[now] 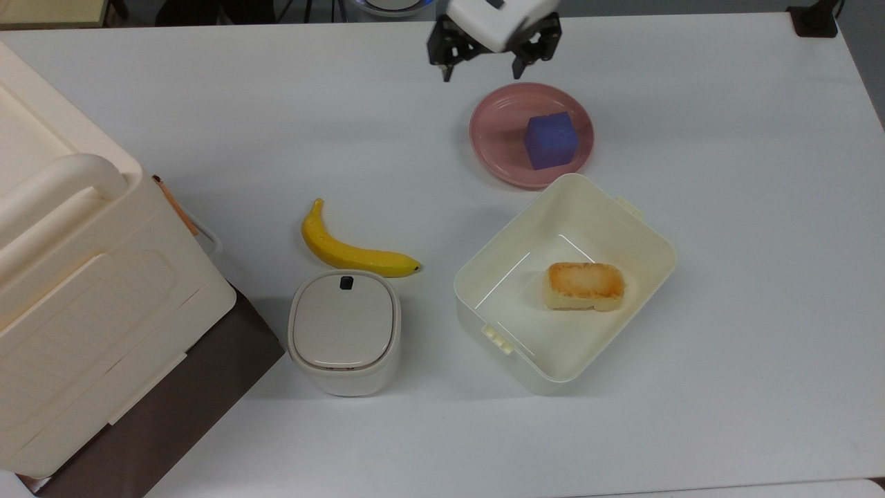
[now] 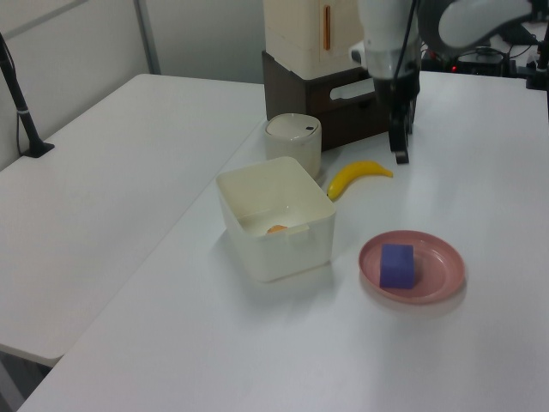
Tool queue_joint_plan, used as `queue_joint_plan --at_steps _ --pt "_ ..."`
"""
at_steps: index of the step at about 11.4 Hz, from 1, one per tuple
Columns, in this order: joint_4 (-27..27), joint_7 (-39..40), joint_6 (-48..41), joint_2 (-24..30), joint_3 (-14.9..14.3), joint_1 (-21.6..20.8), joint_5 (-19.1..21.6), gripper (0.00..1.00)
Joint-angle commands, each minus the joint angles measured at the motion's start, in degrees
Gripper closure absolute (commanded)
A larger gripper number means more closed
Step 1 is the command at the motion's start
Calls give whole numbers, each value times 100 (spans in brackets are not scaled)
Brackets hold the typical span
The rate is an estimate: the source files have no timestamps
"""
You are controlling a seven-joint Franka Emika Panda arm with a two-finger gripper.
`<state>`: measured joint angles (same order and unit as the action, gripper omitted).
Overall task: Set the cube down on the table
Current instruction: 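Move the gripper over the purple cube on the pink plate and lower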
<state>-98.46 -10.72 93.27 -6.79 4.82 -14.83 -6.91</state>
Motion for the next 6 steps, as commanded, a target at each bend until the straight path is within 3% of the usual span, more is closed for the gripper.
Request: queue_joint_plan --at_steps 1,6 --pt "-620 9 242 38 106 -415 -188 0" --pt "-666 -561 577 -567 748 -407 -328 0"
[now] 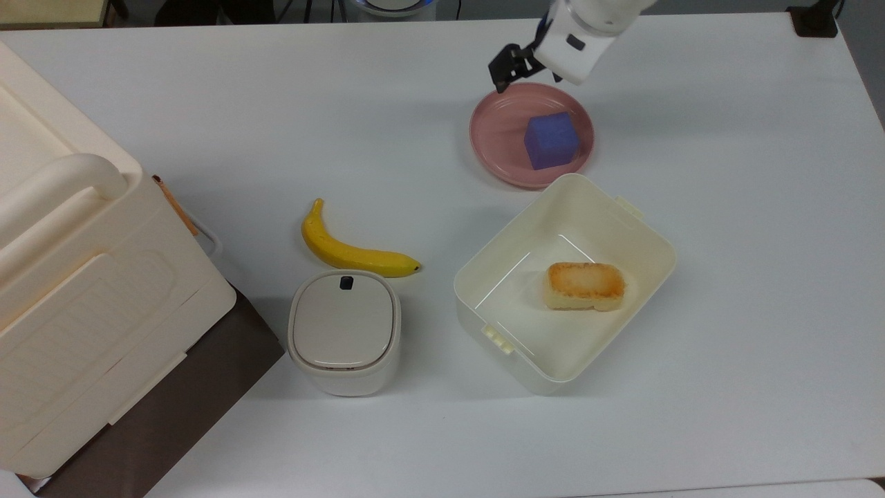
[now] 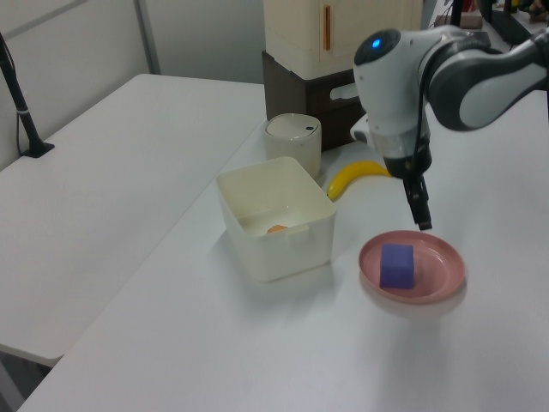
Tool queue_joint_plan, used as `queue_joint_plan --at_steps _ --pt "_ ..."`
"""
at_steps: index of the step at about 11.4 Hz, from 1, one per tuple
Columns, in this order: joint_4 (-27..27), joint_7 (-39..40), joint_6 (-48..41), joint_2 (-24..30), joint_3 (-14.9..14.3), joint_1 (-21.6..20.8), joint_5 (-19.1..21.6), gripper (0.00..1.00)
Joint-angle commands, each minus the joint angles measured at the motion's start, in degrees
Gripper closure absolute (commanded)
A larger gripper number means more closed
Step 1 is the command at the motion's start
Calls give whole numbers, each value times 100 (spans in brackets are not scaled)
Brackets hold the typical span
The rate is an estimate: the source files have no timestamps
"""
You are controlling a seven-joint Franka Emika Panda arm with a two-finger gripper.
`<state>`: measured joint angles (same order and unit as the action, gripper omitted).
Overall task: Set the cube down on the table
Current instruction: 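Move the gripper over the purple cube on the pink plate and lower, then close the gripper on the purple cube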
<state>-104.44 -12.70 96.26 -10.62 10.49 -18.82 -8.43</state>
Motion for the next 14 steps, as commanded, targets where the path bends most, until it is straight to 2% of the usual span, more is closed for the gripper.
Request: queue_joint_plan --at_steps 1,4,7,8,14 --pt "-67 -478 322 -299 225 -8 -264 0" --pt "-32 -663 524 -703 373 1 -562 0" --pt "345 -927 586 -1134 462 -8 -748 0" --pt "346 -980 586 -1144 541 10 -757 0" --pt "372 -936 481 -1030 559 89 -739 0"
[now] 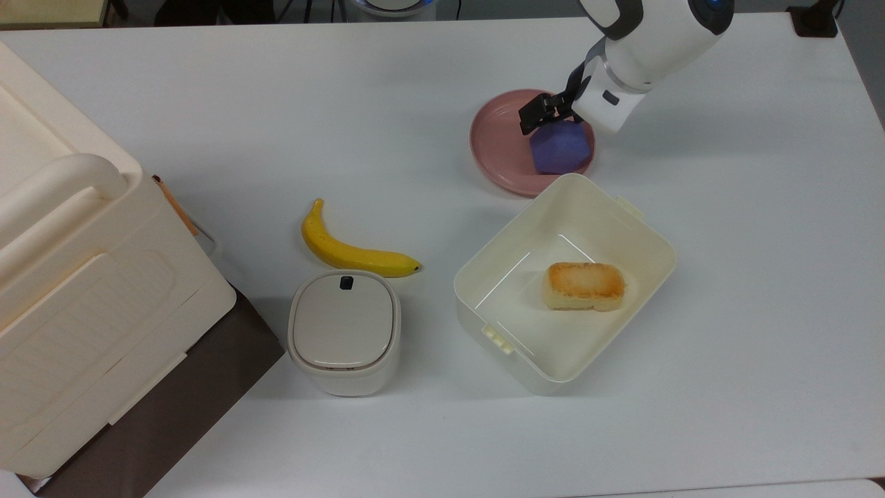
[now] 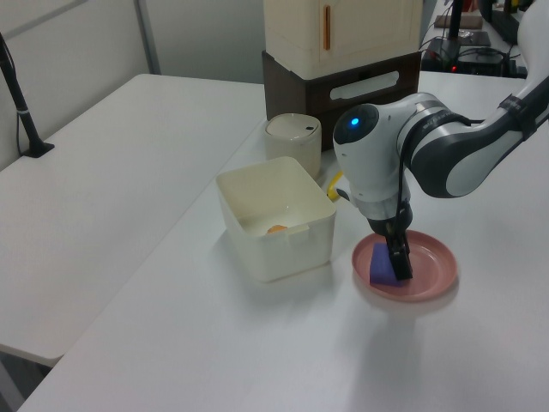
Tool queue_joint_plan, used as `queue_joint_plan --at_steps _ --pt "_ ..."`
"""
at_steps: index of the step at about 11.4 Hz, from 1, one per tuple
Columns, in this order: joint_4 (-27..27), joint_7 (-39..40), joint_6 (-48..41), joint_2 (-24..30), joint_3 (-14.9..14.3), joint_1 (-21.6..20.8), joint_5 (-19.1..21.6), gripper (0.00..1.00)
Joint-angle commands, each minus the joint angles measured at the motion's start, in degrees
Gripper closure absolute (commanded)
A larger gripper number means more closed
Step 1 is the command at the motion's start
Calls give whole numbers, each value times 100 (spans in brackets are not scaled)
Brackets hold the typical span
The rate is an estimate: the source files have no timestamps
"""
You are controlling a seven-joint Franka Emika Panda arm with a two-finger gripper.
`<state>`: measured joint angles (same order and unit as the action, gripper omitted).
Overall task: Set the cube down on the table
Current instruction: 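Close the gripper on the purple cube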
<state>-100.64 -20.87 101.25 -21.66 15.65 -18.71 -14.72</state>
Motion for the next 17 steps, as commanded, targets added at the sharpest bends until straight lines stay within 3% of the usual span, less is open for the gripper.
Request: queue_joint_plan --at_steps 1,8,12,15,17 --pt "-8 -110 -18 91 43 157 -110 0" --pt "62 -14 -62 276 52 315 -93 0" --pt "53 -171 8 92 52 246 -31 0" --pt "80 -705 52 13 131 324 196 0" --pt "229 -1713 166 -14 140 324 486 0"
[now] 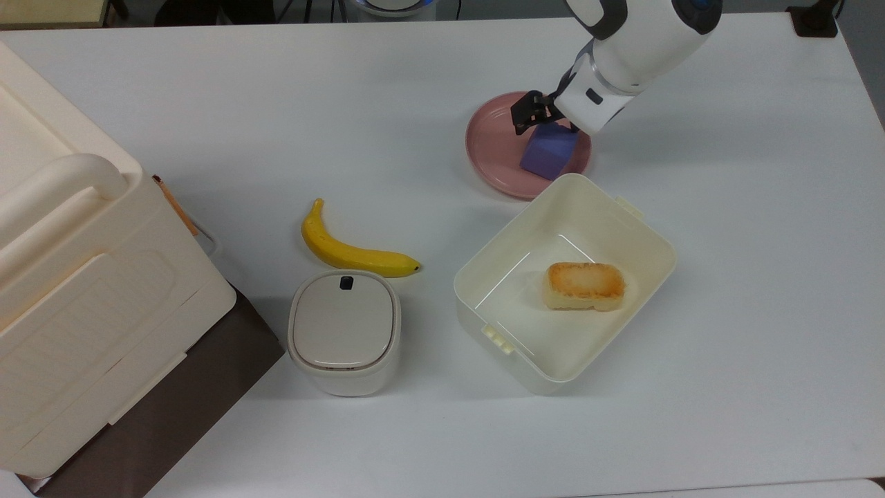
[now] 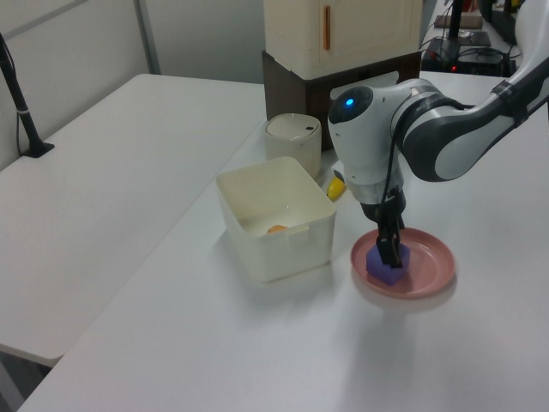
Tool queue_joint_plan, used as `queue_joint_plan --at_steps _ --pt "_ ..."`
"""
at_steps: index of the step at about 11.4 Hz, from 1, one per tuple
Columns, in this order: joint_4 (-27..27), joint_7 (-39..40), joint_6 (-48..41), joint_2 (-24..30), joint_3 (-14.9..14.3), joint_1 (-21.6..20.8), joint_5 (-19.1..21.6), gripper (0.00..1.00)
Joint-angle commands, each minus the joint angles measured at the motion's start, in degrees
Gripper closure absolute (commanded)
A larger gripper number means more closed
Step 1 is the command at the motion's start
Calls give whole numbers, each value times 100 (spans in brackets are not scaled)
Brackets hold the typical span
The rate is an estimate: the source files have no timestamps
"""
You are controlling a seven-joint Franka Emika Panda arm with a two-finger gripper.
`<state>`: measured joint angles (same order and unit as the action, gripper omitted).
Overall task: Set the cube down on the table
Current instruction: 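Close the gripper on the purple cube, then lift the purple cube off the plate and carry it toward the banana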
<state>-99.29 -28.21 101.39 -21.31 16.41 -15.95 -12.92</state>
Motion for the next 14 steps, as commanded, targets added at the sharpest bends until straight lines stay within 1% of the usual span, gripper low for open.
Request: queue_joint_plan --at_steps 1,3,5,8,10,12,13,14 --pt "103 -1307 222 -40 64 57 455 0" --pt "103 -1590 354 -49 64 127 623 0" --pt "59 -1924 521 -93 55 179 615 0" --pt "24 -1934 513 -128 55 294 536 0" --pt "-72 -1943 504 -128 55 408 527 0" --pt "-273 -1969 530 -137 55 400 509 0" --pt "-301 -2004 539 -250 55 400 509 16" --pt "-301 -2004 531 -286 55 400 509 48"
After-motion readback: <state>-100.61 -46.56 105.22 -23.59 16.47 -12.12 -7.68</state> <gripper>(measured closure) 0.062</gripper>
